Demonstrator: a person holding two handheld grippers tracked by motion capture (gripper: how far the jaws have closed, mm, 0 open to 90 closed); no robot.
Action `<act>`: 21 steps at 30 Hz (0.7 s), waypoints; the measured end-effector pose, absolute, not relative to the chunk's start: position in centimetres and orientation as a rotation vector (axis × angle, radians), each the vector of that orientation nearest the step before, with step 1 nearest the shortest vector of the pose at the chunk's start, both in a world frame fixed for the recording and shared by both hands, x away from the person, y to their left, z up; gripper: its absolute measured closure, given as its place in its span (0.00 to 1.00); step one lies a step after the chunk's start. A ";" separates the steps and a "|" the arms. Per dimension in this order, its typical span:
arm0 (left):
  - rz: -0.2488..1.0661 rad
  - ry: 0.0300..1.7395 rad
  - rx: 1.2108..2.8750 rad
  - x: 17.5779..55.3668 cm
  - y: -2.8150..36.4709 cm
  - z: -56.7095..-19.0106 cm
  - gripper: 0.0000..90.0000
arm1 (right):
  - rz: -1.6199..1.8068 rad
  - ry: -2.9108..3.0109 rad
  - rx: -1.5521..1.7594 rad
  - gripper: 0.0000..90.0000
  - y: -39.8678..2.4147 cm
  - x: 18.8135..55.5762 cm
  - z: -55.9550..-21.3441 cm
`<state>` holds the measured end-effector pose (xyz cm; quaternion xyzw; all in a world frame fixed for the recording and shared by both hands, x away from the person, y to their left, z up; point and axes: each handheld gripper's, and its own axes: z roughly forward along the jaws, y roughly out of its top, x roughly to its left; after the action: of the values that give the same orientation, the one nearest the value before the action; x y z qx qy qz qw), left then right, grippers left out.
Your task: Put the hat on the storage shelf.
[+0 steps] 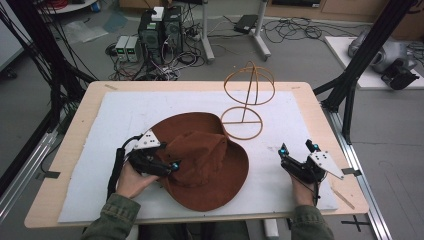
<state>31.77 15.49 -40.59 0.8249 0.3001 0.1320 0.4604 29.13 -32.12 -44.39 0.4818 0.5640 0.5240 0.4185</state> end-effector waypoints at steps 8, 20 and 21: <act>0.265 0.738 2.041 32.1 15.7 -40.9 0.35 | 1.319 1.415 1.203 0.11 -32.1 29.1 -44.3; 0.291 0.697 2.102 32.0 15.5 -41.0 0.99 | 1.320 1.412 1.209 0.11 -32.1 29.1 -44.3; 0.301 0.696 2.097 31.9 15.5 -41.0 0.99 | 1.321 1.413 1.211 0.11 -32.1 29.1 -44.3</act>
<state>31.91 15.54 -40.97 0.8443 0.2804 0.1213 0.4403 29.09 -32.11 -44.33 0.4825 0.5627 0.5262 0.4167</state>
